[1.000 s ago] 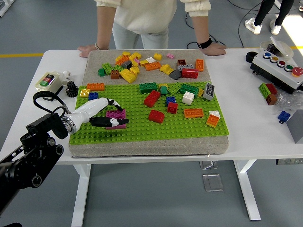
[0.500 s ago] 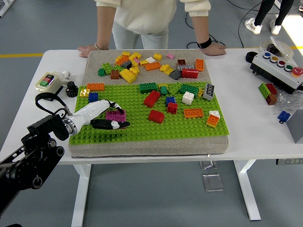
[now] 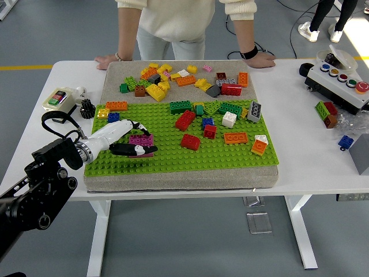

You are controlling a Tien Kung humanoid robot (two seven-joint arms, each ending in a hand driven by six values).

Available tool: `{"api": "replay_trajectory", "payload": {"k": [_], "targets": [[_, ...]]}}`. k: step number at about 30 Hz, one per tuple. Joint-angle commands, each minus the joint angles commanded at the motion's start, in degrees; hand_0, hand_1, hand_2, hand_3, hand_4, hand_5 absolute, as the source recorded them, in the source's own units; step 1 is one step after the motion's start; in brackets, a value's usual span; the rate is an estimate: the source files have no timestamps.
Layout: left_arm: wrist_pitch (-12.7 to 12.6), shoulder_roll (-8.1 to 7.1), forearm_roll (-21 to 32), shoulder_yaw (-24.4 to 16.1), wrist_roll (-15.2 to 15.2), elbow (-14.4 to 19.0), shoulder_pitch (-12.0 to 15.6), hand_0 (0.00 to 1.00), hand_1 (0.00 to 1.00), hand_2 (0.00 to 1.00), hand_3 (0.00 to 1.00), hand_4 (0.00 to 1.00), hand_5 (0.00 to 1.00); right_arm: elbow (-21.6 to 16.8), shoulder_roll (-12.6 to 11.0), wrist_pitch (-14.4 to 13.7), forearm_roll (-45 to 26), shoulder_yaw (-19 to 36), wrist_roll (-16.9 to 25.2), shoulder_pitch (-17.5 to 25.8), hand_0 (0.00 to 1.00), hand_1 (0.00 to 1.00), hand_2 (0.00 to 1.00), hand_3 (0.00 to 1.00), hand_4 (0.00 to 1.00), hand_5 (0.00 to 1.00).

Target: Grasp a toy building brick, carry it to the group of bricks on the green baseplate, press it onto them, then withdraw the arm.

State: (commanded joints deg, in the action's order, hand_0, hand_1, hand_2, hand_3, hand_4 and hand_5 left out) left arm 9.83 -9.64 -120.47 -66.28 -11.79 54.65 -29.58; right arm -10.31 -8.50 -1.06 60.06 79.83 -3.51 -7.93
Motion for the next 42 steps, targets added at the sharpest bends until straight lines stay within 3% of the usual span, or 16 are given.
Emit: {"api": "replay_trajectory", "payload": {"k": [29, 39, 42], "targets": [[0.49, -0.52, -1.71, 0.44, -0.2, -0.04, 0.48, 0.996, 0.862, 0.803, 0.68, 0.998, 0.843, 0.0, 0.05, -0.1, -0.07, -0.05, -0.07, 0.05, 0.754, 0.674, 0.727, 0.664, 0.924, 0.491], [-1.82, -0.74, 4.11, -4.42, -0.75, 5.91, 1.53, 0.971, 0.82, 0.776, 0.686, 0.998, 0.826, 0.0, -0.01, -0.11, -0.1, 0.25, -0.05, -0.04, 0.754, 0.674, 0.727, 0.665, 0.925, 0.494], [-2.44, -0.92, 7.98, -5.96, -0.81, 7.73, 2.21, 0.971, 0.82, 0.776, 0.686, 0.998, 0.826, 0.0, 0.0, -0.04, -0.1, 0.35, -0.03, -0.05, 0.754, 0.674, 0.727, 0.665, 0.925, 0.494]]}}
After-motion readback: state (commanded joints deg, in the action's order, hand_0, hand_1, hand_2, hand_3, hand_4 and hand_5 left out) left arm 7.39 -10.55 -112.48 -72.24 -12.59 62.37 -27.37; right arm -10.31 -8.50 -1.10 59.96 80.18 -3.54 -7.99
